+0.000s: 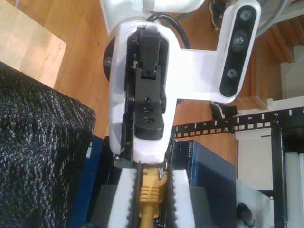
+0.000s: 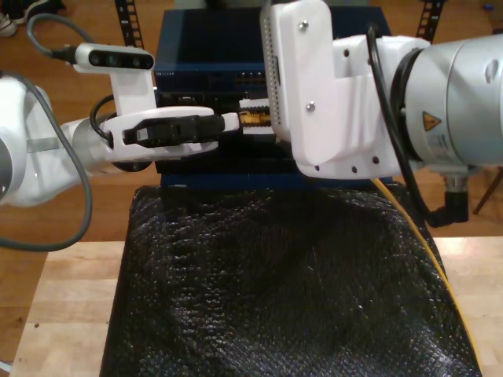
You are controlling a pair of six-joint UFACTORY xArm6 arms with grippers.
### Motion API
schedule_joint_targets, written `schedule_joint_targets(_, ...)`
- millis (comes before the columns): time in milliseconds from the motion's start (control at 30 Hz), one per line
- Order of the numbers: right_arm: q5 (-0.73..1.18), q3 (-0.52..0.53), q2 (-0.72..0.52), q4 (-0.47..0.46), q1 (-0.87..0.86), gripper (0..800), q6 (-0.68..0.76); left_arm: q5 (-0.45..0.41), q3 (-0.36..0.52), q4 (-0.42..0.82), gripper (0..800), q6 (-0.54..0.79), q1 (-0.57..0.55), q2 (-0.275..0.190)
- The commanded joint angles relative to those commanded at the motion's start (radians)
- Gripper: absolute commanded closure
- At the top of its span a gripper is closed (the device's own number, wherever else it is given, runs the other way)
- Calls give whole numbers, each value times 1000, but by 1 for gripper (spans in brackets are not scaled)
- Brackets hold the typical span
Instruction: Grab the cable and plug it in
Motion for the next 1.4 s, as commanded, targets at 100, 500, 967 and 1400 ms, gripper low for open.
schedule_joint_targets(100, 0, 0, 0, 0, -2, 709, 5, 0, 0, 0, 778, 0, 0, 0)
schedule_joint_targets(500, 0, 9, -2, 0, -2, 799, 11, -3, 11, 0, 557, 2, 0, -2)
schedule_joint_targets(967, 0, 5, 8, 0, -3, 799, 66, -17, 6, 0, 0, 6, 17, -6)
schedule_joint_targets(1400, 97, -101, 129, -3, -17, 800, 170, -241, -29, 44, 0, 23, 137, -58)
